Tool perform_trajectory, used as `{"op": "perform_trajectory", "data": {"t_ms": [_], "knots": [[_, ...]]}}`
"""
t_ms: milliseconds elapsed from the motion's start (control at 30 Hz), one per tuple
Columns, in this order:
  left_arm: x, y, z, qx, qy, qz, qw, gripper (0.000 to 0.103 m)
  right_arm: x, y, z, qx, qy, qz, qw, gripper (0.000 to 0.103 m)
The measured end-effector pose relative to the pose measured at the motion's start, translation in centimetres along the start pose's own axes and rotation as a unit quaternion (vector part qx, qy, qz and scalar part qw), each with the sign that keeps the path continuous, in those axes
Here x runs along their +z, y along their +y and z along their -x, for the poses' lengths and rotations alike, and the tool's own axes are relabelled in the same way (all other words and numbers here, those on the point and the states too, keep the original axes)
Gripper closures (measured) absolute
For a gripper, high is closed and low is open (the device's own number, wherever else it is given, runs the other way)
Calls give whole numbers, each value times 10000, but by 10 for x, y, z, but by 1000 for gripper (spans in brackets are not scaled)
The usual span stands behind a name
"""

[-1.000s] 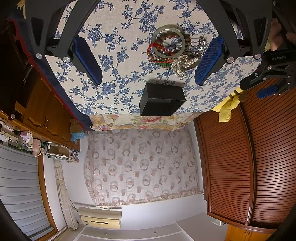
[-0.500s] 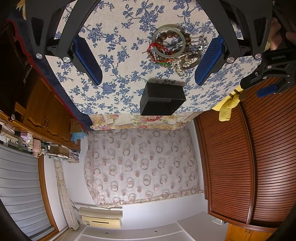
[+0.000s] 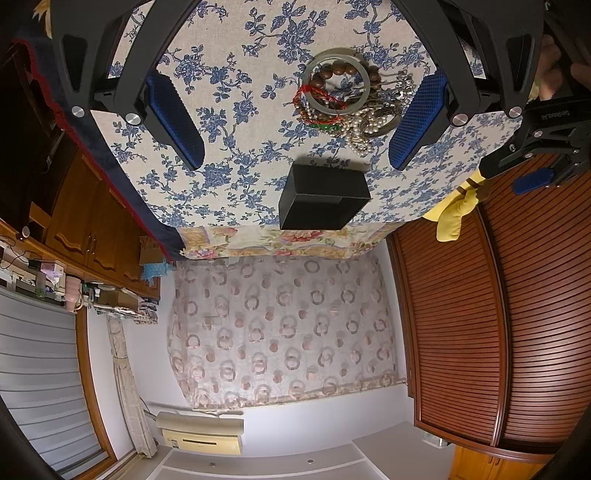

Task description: Organize jewelry

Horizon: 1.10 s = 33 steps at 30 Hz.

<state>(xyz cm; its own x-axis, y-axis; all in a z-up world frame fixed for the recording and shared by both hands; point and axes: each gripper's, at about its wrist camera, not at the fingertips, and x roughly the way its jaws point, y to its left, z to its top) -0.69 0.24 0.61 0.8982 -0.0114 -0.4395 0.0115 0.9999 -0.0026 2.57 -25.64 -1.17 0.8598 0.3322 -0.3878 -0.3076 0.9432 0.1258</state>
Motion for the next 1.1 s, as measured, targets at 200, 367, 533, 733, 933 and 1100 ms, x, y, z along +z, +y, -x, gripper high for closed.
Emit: {"op": "perform_trajectory", "data": {"t_ms": [200, 367, 533, 733, 933, 1100], "knots": [[0, 0, 0, 0, -10, -3, 10000, 7, 0, 0, 0, 2, -5, 5, 10000, 2], [0, 1, 1, 8, -17, -4, 10000, 7, 5, 1, 5, 7, -14, 8, 10000, 2], [0, 1, 1, 6, -17, -8, 10000, 7, 4, 1, 5, 11, -12, 4, 10000, 2], [1, 4, -1, -6, 25, 4, 10000, 7, 5, 1, 4, 14, -13, -4, 10000, 2], [-3, 3, -6, -35, 67, 24, 10000, 7, 3, 1, 4, 44, 9, 17, 10000, 2], [-11, 8, -13, -127, 185, 41, 9997, 7, -6, 0, -7, 171, 186, 71, 9997, 2]]}}
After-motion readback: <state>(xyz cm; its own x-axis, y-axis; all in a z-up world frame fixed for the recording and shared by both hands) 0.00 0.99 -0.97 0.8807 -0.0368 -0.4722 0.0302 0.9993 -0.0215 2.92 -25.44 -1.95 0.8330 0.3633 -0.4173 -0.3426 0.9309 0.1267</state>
